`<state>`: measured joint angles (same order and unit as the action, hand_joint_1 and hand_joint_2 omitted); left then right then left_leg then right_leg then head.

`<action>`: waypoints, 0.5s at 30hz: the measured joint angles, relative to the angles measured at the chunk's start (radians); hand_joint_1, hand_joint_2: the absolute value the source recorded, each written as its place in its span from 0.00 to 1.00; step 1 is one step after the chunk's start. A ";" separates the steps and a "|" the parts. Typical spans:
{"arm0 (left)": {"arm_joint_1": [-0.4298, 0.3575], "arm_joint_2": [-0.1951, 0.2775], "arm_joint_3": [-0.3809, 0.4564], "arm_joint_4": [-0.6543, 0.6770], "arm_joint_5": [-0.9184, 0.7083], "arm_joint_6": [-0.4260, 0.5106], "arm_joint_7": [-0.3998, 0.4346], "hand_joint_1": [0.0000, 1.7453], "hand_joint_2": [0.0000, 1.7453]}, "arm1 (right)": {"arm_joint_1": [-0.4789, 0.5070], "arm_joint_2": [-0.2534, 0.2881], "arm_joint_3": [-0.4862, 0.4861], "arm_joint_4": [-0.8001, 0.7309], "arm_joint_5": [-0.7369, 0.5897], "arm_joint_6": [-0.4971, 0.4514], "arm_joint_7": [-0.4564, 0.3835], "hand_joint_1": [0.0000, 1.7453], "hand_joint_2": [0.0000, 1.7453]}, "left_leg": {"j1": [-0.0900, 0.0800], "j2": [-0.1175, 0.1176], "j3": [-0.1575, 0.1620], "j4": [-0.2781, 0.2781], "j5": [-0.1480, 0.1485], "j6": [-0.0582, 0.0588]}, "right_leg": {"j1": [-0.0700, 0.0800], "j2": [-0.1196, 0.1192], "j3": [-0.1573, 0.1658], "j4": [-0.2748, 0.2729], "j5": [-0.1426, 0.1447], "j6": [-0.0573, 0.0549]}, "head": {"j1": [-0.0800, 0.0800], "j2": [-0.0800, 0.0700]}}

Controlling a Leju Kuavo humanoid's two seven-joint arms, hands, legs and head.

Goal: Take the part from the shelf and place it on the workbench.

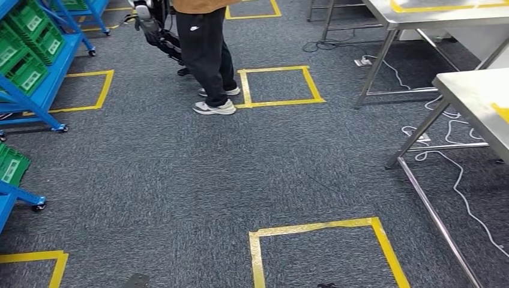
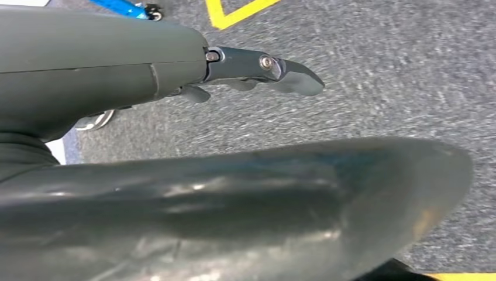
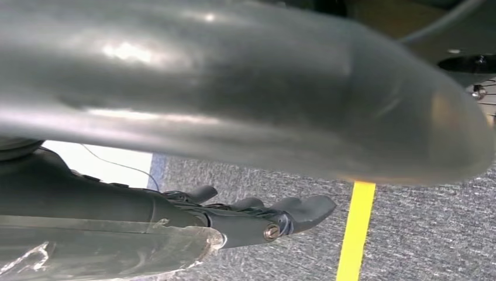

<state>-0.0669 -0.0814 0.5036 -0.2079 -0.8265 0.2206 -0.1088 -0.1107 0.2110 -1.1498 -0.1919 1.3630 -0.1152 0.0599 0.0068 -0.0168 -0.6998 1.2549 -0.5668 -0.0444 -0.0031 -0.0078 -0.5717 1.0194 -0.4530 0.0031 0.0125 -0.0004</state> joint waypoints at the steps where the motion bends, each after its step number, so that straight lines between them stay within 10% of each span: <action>1: 0.001 0.000 0.001 0.000 0.000 -0.001 0.000 0.00 0.00 | 0.001 0.000 0.000 0.000 0.001 0.000 0.000 0.00 0.00 | 0.000 0.001 -0.005 0.011 0.007 -0.001 | 0.000 -0.006 0.000 0.000 0.000 0.000 | 0.000 0.000; 5: 0.000 -0.001 0.004 0.000 -0.003 -0.004 0.000 0.00 0.00 | 0.000 0.000 0.000 0.000 0.003 0.000 -0.004 0.00 0.00 | -0.001 0.041 0.101 -0.190 0.113 0.001 | 0.002 -0.026 0.005 0.002 -0.004 0.010 | -0.002 0.000; 11: -0.001 -0.002 0.005 0.000 -0.011 -0.004 0.000 0.00 0.00 | -0.002 0.000 0.000 0.000 0.003 -0.001 -0.008 0.00 0.00 | -0.005 0.040 0.130 -0.257 0.123 0.042 | 0.008 -0.037 0.004 0.020 -0.027 0.038 | 0.005 0.000; 15: -0.004 0.000 0.005 0.000 -0.015 -0.004 0.000 0.00 0.00 | 0.000 0.000 0.000 0.000 0.003 -0.001 -0.010 0.00 0.00 | -0.004 0.014 0.129 -0.258 0.125 0.057 | 0.004 0.000 -0.097 0.238 -0.133 0.049 | 0.010 0.000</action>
<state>-0.0709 -0.0815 0.5085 -0.2079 -0.8419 0.2161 -0.1087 -0.1108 0.2110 -1.1498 -0.1919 1.3664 -0.1163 0.0495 0.0025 -0.0027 -0.5706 0.9970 -0.4414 0.0129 0.0010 -0.0079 -0.6684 1.2579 -0.5864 0.0524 0.0226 -0.0004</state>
